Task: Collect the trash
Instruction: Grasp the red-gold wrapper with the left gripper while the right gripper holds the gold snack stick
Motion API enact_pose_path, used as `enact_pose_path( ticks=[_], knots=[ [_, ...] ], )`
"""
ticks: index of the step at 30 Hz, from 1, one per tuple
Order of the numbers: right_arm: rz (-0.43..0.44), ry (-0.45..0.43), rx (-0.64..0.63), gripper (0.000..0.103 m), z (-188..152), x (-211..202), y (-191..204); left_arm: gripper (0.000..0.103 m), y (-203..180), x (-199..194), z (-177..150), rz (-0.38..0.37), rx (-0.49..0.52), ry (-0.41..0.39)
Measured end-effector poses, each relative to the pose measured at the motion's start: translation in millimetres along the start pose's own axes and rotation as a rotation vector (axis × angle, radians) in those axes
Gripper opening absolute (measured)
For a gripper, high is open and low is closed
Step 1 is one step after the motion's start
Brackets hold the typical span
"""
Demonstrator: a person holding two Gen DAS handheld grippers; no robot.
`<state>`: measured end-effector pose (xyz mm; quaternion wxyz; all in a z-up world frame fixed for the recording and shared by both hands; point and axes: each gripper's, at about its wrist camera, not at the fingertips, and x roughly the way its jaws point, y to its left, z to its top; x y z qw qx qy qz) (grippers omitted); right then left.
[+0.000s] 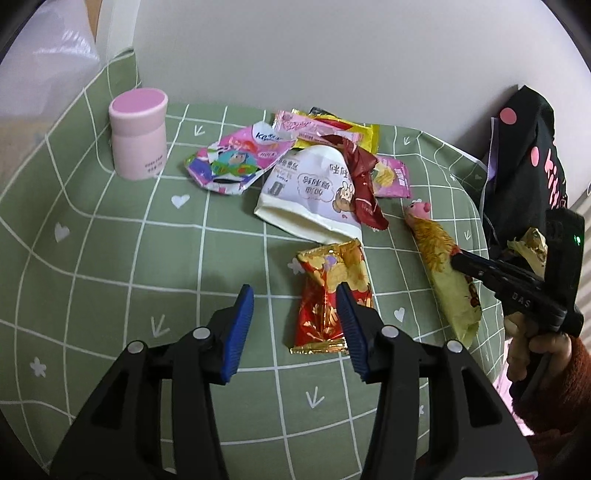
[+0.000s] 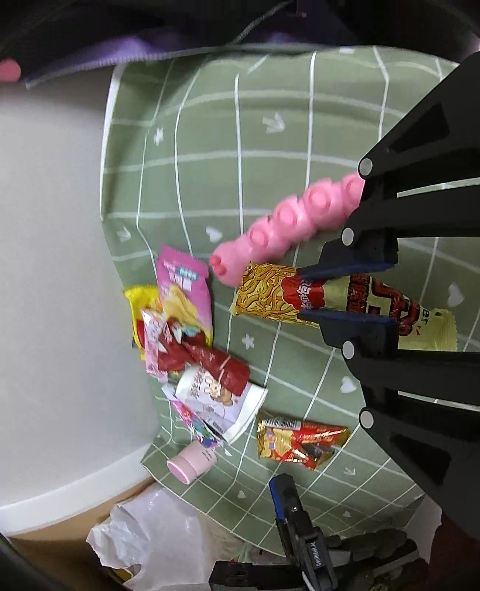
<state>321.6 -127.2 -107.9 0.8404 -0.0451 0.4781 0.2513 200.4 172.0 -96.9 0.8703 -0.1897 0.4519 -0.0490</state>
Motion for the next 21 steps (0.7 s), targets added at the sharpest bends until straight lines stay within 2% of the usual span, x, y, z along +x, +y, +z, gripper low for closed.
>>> enact_pose_path(
  ticks=[3, 10, 11, 13, 15, 21],
  knots=[
    [-0.027, -0.010, -0.012, 0.017, -8, -11, -9, 0.044, 1, 1, 2, 0.007, -0.010, -0.002],
    [-0.054, -0.030, -0.009, 0.017, -20, -19, -11, 0.043, -13, 26, 12, -0.008, 0.000, 0.065],
    [-0.056, -0.029, -0.009, 0.017, -22, -20, -12, 0.040, -17, 32, 15, 0.003, 0.003, 0.077],
    [-0.055, -0.029, 0.000, 0.017, -24, -22, -15, 0.017, -20, 39, 18, 0.023, -0.004, 0.092],
    [-0.052, -0.032, 0.008, 0.017, -25, -24, -17, 0.011, -23, 42, 21, 0.005, -0.013, 0.098],
    [-0.050, -0.042, 0.017, 0.017, -29, -32, -21, 0.008, -43, 26, 24, -0.015, 0.053, 0.029]
  ],
)
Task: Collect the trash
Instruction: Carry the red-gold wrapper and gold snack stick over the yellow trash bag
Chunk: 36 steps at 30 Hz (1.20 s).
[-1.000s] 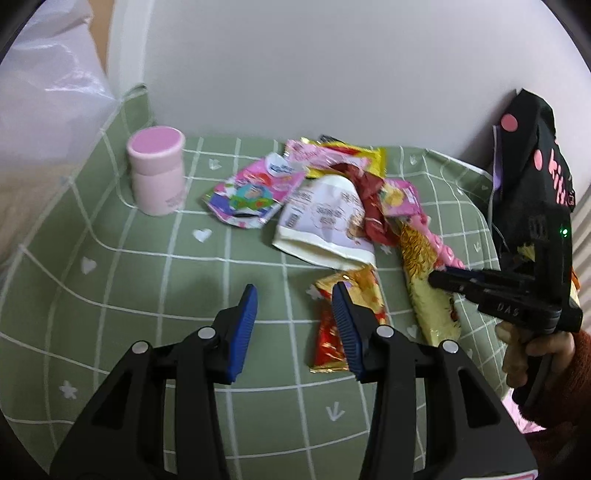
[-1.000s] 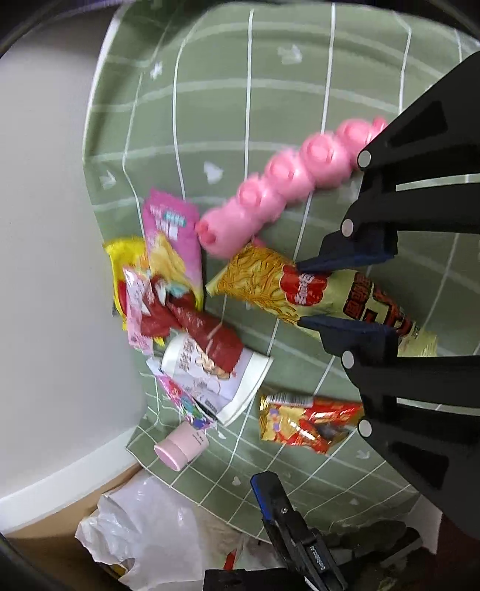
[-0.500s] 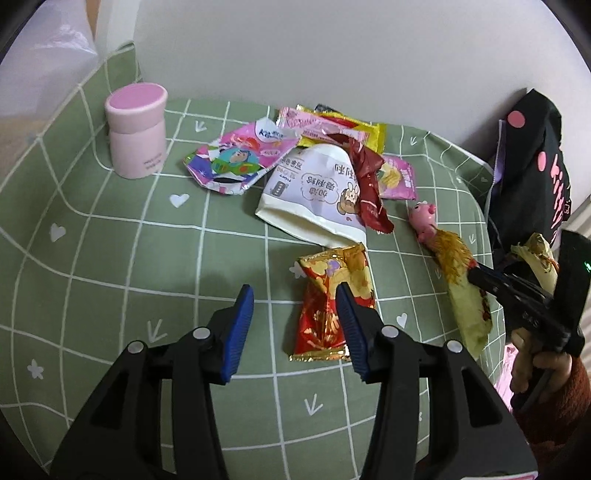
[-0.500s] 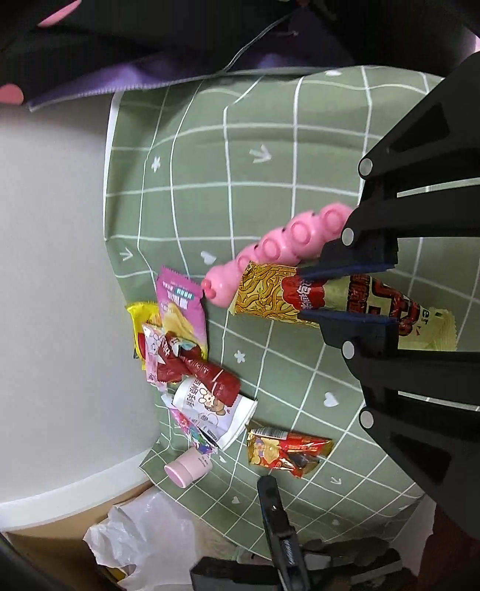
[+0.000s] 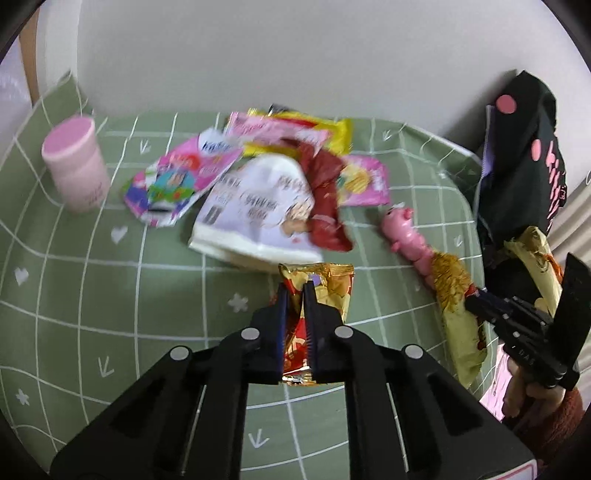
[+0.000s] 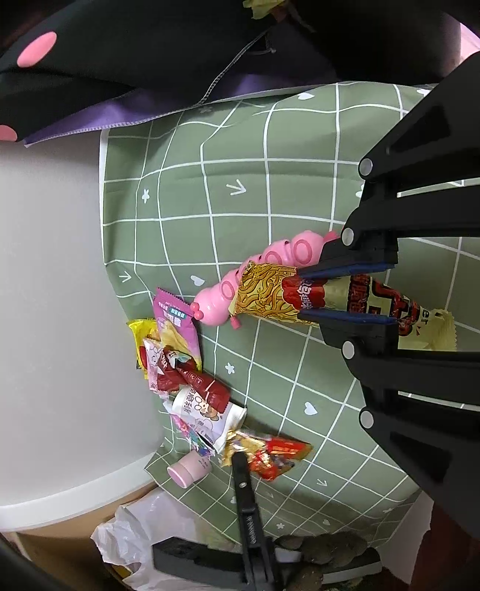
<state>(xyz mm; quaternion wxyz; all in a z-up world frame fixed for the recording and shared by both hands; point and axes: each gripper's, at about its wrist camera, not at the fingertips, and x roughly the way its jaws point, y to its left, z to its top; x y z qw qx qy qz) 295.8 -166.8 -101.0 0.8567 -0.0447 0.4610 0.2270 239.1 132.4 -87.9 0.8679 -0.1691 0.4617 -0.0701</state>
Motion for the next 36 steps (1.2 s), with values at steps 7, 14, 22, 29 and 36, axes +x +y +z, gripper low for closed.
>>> enact_pose_path(
  ticks=[7, 14, 22, 29, 36],
  knots=[
    [-0.022, -0.023, 0.022, 0.017, 2, -10, -4, 0.008, -24, -24, 13, -0.003, 0.076, -0.100],
    [-0.057, -0.075, 0.042, 0.017, 10, -27, -8, 0.008, -51, -37, 31, -0.021, 0.163, -0.153],
    [-0.147, -0.177, 0.077, 0.017, 21, -73, -19, 0.008, -101, -37, 54, -0.135, 0.284, -0.174],
    [-0.292, -0.285, 0.127, 0.017, 31, -136, -49, 0.008, -168, -33, 78, -0.293, 0.407, -0.163],
    [-0.457, -0.387, 0.189, 0.017, 35, -200, -87, 0.008, -246, -22, 96, -0.417, 0.533, -0.143]
  ],
)
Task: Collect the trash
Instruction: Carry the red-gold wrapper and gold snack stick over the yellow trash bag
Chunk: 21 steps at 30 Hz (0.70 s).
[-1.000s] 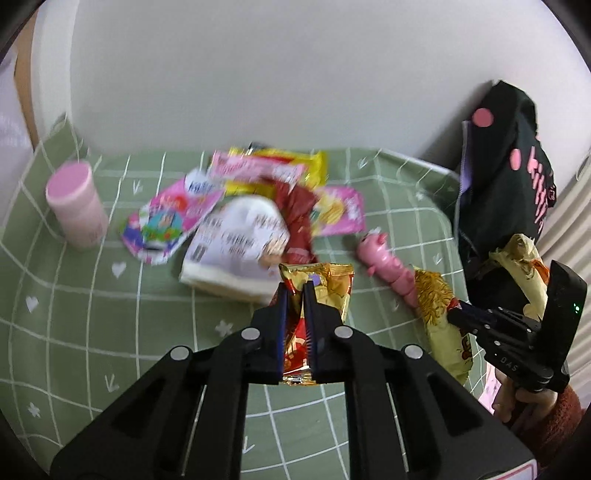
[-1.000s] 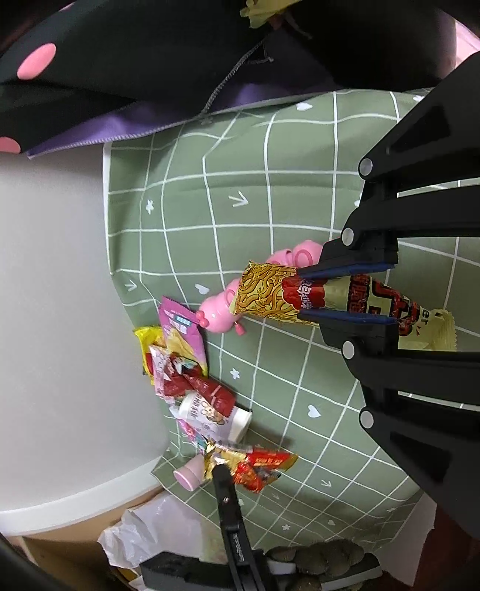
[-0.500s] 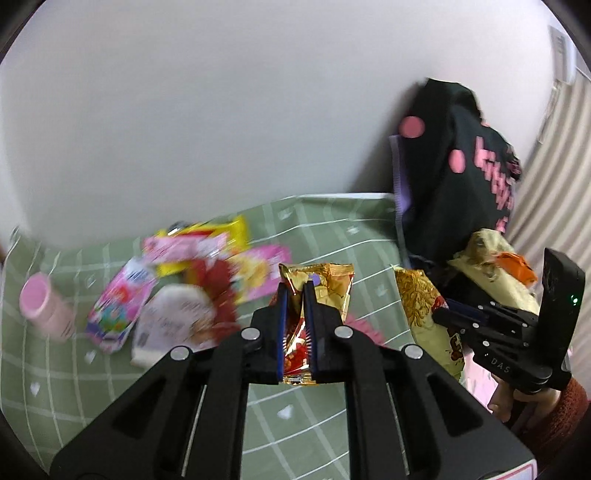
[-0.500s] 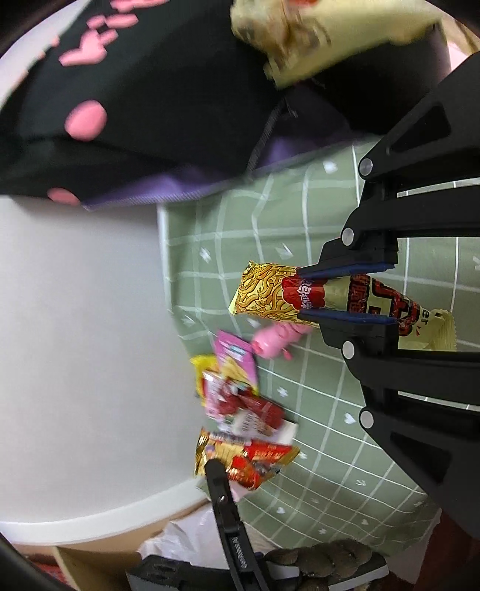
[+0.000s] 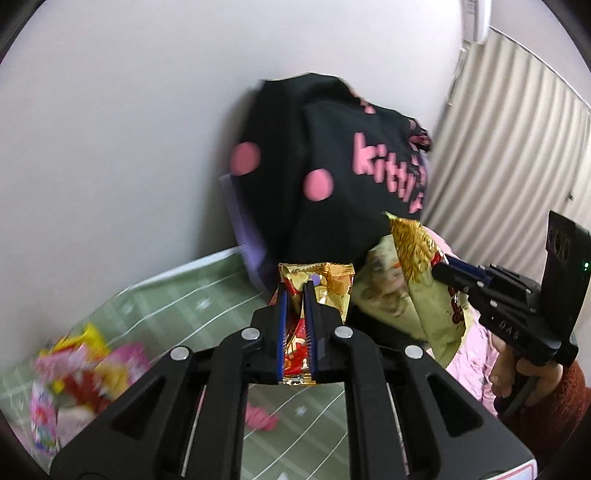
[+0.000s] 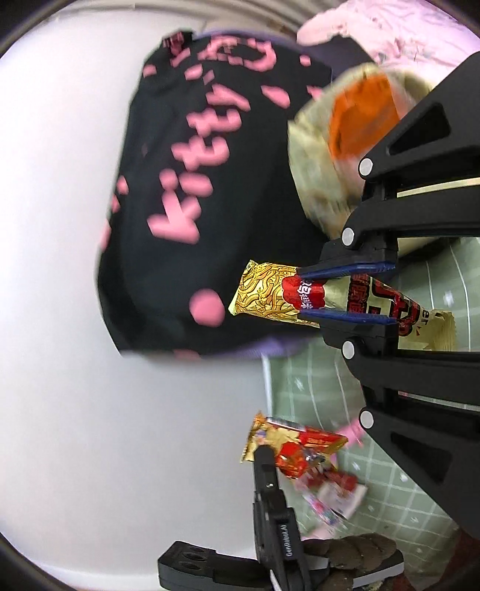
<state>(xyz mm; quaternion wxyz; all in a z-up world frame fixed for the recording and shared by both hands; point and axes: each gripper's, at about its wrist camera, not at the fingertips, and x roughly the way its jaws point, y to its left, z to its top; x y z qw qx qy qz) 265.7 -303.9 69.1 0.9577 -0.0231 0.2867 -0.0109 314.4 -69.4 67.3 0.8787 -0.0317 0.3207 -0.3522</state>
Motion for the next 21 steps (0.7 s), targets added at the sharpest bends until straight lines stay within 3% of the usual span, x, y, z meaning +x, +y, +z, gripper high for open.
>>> enact_pose_path(
  ticks=[8, 21],
  knots=[
    [-0.130, -0.031, 0.053, 0.017, 12, -18, -59, 0.008, -45, 41, 36, -0.101, 0.073, 0.023],
    [-0.259, -0.051, 0.145, 0.017, 7, -38, -130, 0.008, -90, 82, 62, -0.229, 0.078, 0.031]
  ],
)
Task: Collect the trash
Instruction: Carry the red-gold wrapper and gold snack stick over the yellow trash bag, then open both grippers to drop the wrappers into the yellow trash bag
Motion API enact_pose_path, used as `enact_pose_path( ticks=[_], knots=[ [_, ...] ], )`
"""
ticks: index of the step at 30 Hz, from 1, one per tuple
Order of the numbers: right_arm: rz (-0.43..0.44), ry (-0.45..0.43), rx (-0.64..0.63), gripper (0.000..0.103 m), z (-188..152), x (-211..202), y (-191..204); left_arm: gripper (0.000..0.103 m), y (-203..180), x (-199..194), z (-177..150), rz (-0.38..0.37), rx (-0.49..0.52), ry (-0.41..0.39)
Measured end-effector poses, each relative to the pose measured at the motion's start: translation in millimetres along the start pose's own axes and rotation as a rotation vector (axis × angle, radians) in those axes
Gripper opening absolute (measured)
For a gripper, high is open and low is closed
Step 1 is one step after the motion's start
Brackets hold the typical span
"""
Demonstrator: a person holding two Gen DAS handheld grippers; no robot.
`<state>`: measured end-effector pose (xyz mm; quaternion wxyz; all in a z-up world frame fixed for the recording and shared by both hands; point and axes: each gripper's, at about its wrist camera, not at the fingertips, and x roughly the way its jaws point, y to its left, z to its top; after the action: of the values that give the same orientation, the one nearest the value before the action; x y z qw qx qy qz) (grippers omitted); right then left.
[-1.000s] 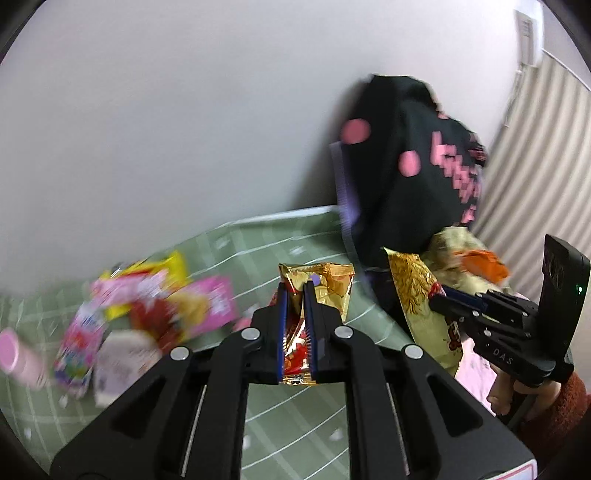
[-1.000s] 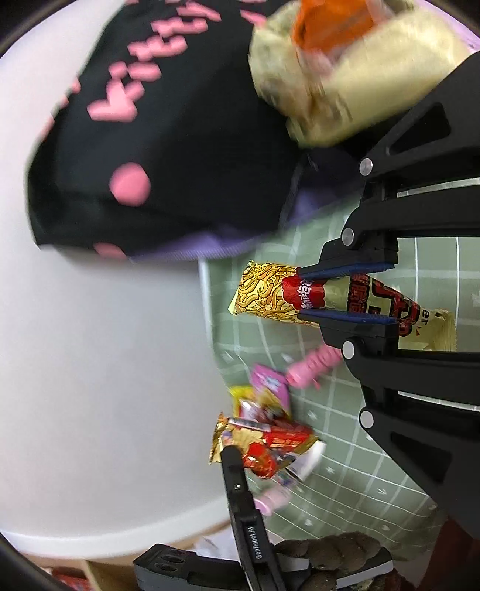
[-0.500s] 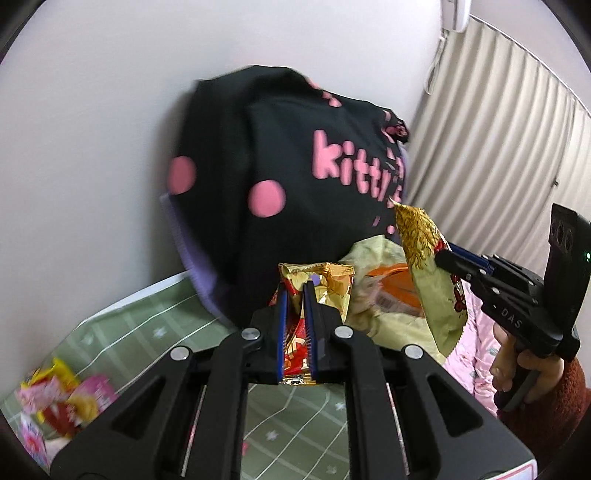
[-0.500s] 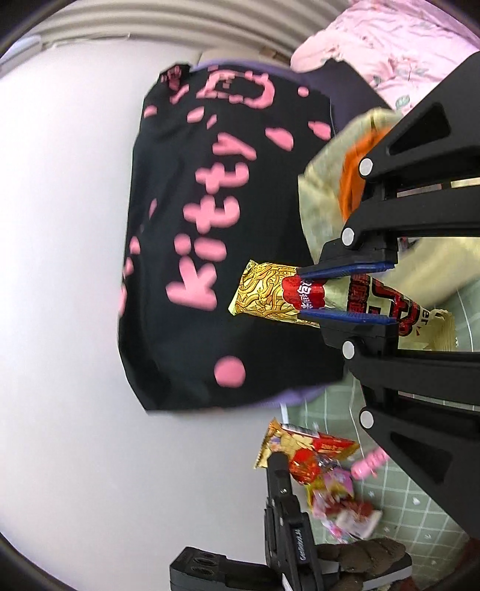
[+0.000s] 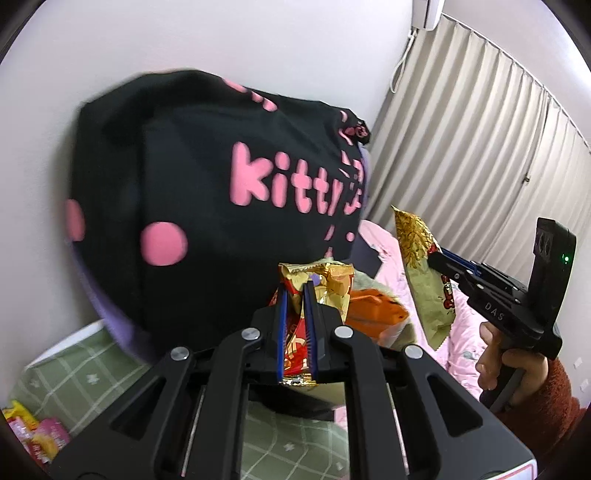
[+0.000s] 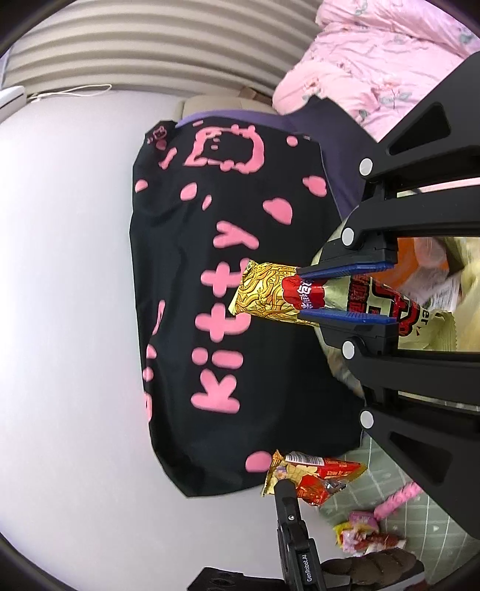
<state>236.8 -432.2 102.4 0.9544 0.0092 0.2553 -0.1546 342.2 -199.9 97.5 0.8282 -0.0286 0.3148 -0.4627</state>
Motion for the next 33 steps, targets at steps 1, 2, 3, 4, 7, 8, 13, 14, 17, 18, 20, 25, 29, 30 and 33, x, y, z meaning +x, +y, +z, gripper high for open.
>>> enact_pose_path(
  ticks=[1, 2, 3, 4, 7, 8, 13, 14, 17, 18, 20, 25, 29, 30, 33],
  knots=[
    [-0.011, 0.001, -0.004, 0.017, 0, 1, -3, 0.008, -4, 8, 0, -0.013, -0.001, 0.010],
    [-0.021, 0.002, -0.005, 0.017, -1, 2, -7, 0.008, -10, 20, 0, -0.034, -0.001, 0.025],
    [-0.031, 0.004, -0.004, 0.017, -1, 3, -11, 0.008, -16, 29, 0, -0.043, 0.002, 0.034],
    [-0.036, 0.005, -0.003, 0.017, -1, 3, -14, 0.008, -20, 38, 1, -0.052, 0.008, 0.044],
    [-0.060, 0.012, 0.002, 0.017, -2, 4, -25, 0.008, -39, 75, 0, -0.079, 0.035, 0.091],
    [-0.064, 0.014, 0.003, 0.017, -3, 5, -29, 0.008, -44, 89, -1, -0.070, 0.051, 0.111],
    [-0.050, 0.025, 0.026, 0.017, -11, 13, -41, 0.008, -48, 116, -10, -0.038, 0.075, 0.167],
    [-0.045, 0.032, 0.029, 0.017, -13, 17, -42, 0.008, -47, 118, -10, -0.034, 0.075, 0.171],
    [-0.006, 0.050, 0.046, 0.017, -22, 32, -41, 0.008, -38, 118, -12, -0.027, 0.064, 0.173],
    [0.011, 0.050, 0.048, 0.017, -24, 36, -39, 0.008, -33, 118, -12, -0.029, 0.050, 0.173],
    [0.064, 0.054, 0.041, 0.017, -32, 45, -34, 0.008, -27, 119, -12, -0.037, 0.025, 0.174],
    [0.121, 0.110, 0.021, 0.017, -50, 63, -23, 0.008, -19, 127, -13, -0.033, 0.009, 0.187],
    [0.150, 0.161, 0.014, 0.017, -60, 69, -20, 0.009, -17, 136, -14, -0.049, -0.008, 0.197],
    [0.151, 0.171, 0.013, 0.017, -61, 70, -20, 0.009, -16, 138, -13, -0.054, -0.016, 0.199],
    [0.161, 0.214, 0.015, 0.017, -67, 73, -19, 0.010, -16, 141, -11, -0.080, -0.037, 0.210]
  ],
)
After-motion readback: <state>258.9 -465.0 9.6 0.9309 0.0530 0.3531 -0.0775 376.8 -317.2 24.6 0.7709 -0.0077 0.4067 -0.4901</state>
